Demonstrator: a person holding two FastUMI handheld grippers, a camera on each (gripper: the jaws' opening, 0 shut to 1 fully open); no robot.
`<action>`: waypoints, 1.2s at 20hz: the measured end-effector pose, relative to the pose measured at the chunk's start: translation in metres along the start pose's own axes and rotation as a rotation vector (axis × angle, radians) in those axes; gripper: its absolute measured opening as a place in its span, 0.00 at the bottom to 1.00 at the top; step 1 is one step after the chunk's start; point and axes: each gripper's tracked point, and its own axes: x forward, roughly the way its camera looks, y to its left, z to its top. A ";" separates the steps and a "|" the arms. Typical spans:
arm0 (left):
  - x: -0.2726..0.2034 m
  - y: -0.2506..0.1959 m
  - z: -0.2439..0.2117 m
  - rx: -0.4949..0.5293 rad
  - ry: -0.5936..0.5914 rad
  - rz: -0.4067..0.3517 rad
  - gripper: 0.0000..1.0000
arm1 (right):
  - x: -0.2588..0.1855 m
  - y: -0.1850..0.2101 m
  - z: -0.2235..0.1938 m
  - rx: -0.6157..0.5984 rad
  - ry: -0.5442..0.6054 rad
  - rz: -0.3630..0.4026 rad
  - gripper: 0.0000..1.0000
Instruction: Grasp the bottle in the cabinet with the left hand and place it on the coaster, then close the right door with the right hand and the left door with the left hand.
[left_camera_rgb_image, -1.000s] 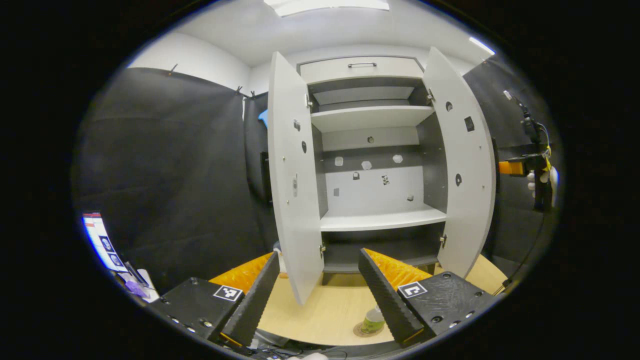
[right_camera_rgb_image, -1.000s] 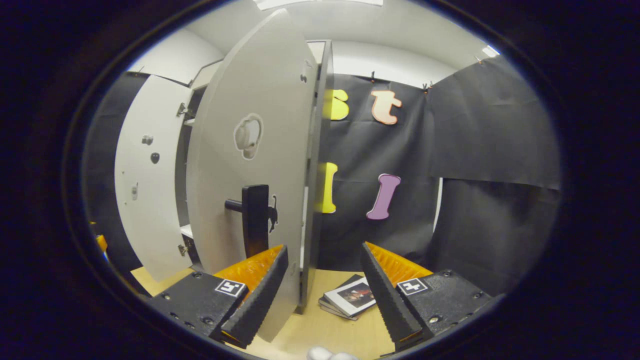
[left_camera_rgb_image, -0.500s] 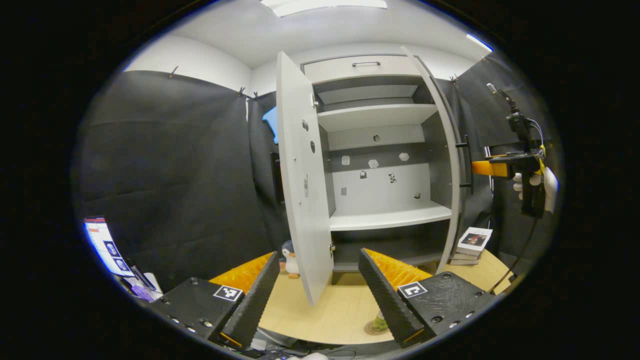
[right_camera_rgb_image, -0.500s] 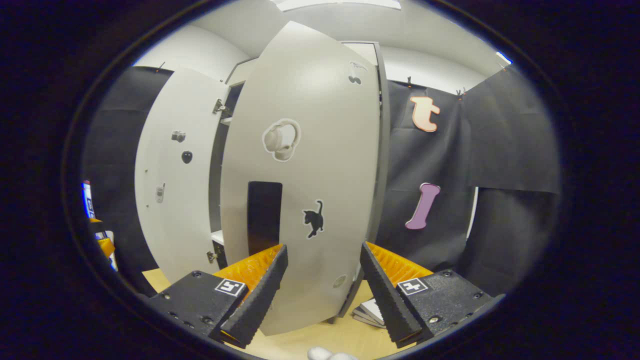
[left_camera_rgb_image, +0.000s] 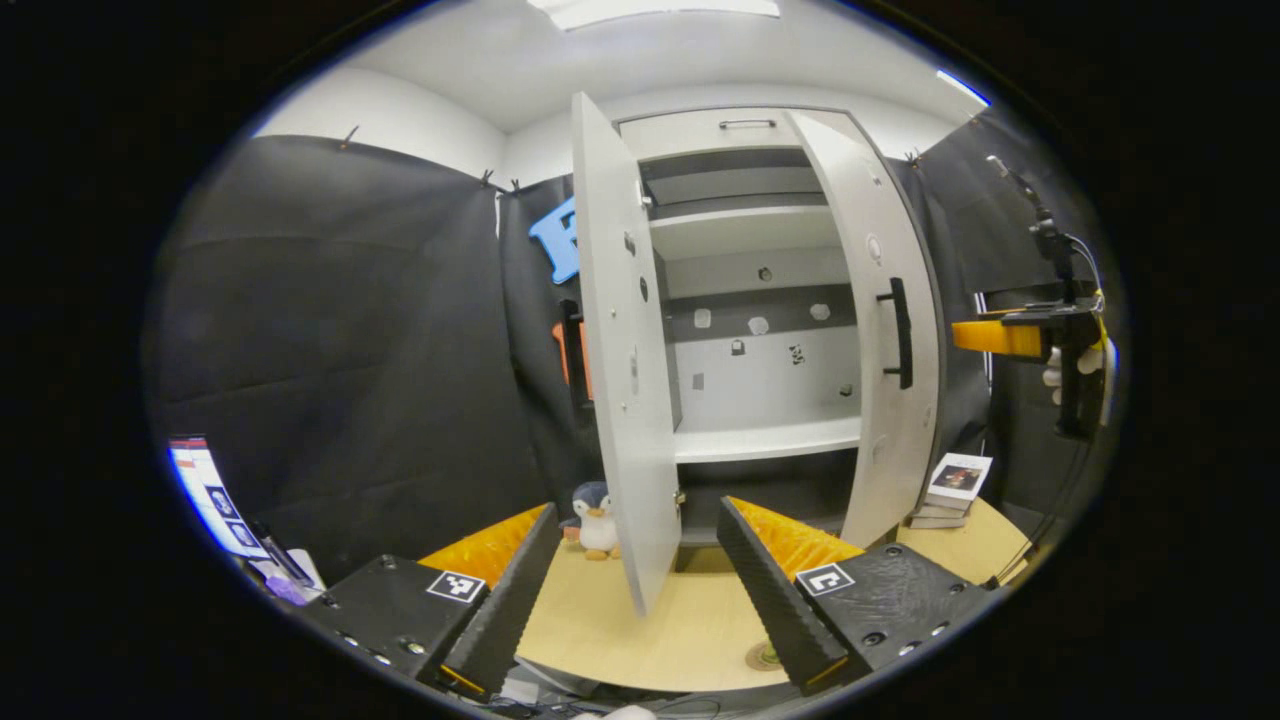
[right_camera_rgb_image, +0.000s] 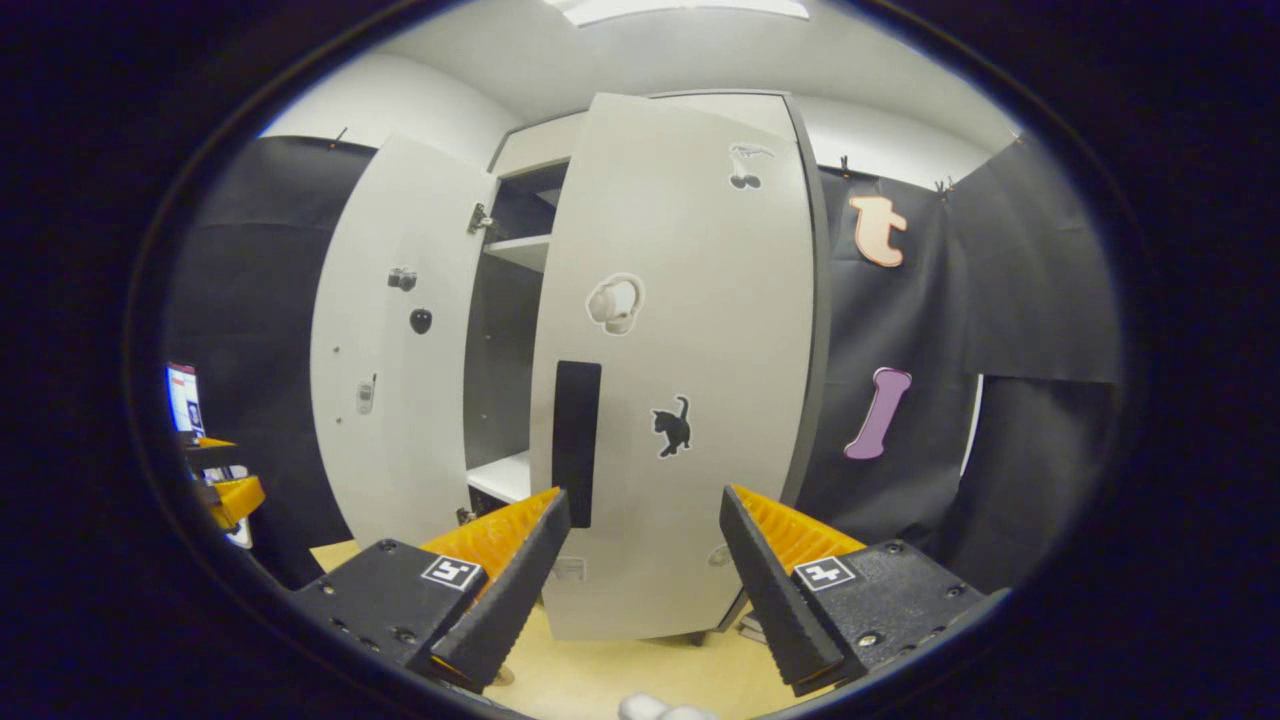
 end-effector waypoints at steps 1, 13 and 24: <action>0.002 0.007 0.003 0.004 -0.005 0.002 0.97 | -0.005 0.003 -0.002 -0.001 0.004 -0.005 0.99; 0.109 0.124 0.034 0.009 -0.051 0.067 0.97 | -0.076 0.020 -0.050 0.039 0.116 -0.144 0.99; 0.185 0.122 0.060 0.014 -0.099 -0.033 0.97 | -0.118 0.023 -0.057 0.061 0.138 -0.268 0.99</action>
